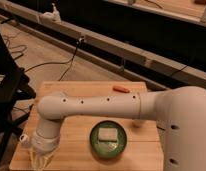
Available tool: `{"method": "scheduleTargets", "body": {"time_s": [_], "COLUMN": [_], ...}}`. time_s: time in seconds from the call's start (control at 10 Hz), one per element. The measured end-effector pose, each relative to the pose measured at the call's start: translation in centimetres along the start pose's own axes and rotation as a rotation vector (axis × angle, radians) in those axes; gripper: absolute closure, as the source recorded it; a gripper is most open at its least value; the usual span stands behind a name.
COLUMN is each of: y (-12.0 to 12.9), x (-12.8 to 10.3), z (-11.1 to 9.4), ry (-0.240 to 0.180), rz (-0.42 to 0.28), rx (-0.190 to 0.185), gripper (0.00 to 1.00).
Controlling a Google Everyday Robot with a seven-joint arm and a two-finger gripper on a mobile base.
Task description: Knock the bottle over
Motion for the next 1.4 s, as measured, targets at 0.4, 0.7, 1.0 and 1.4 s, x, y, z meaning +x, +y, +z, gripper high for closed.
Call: {"method": "scheduleTargets", "body": {"time_s": [0.4,0.7,1.0,1.4], "y": [-2.4,-5.0,-6.5,-10.4], "x": [0.7,1.6,2.9,3.0], "z": [1.5,1.5,0.9,1.4], "ry": [-0.006,-0.028,-0.050,-0.145], "rz": [-0.015,-0.028,-0.017,-0.024], "rx": [0.001,0.036,0.080,0.182], "gripper": [1.00,1.00,1.00,1.00]}}
